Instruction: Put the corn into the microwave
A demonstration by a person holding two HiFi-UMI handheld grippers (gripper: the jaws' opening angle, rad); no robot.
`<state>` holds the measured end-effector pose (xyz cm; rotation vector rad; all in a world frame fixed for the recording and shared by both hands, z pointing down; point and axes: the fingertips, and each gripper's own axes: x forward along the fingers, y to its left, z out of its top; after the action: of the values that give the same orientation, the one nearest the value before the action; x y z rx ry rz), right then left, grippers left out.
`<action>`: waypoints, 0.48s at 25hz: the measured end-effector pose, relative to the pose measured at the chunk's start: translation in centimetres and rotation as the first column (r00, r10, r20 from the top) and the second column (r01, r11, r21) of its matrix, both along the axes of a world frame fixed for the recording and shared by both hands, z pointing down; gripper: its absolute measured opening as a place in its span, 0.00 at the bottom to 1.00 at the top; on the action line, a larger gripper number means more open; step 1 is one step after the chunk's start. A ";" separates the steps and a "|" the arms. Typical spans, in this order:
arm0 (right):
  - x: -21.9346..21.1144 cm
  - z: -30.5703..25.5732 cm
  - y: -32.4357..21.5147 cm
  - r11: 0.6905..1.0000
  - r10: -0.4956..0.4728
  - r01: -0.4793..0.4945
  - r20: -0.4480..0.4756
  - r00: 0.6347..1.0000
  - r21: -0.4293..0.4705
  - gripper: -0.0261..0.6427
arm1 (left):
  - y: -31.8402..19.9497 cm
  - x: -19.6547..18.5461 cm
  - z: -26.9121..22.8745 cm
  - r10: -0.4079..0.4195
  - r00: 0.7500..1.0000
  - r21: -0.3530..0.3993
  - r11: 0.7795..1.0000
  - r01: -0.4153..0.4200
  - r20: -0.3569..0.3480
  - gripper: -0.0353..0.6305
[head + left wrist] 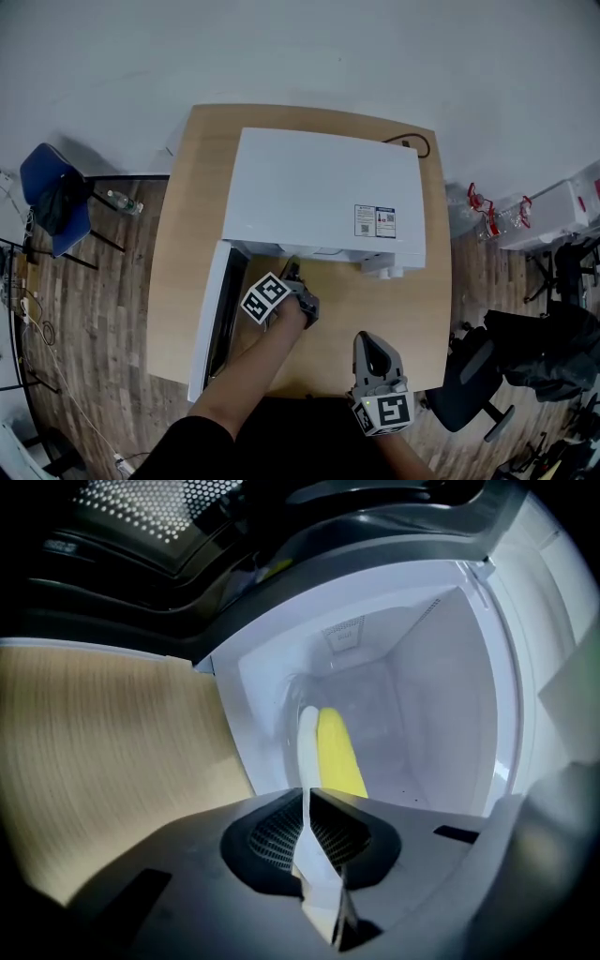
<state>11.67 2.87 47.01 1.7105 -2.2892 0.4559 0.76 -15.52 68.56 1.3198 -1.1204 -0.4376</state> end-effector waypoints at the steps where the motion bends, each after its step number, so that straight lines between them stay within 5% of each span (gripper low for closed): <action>1: 0.0 0.1 -0.1 1.000 -0.001 0.001 0.000 1.000 -0.002 0.13 | 0.0 0.1 0.1 0.006 1.000 -0.007 1.000 -0.006 0.003 0.10; 12: 0.4 0.3 -1.7 1.000 -0.014 0.014 0.002 1.000 -0.011 0.13 | -0.7 0.8 0.6 0.036 0.999 -0.035 0.999 -0.036 0.019 0.09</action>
<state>12.08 1.14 47.30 1.6888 -2.2941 0.4666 1.52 -16.26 69.19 1.3140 -1.1141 -0.3780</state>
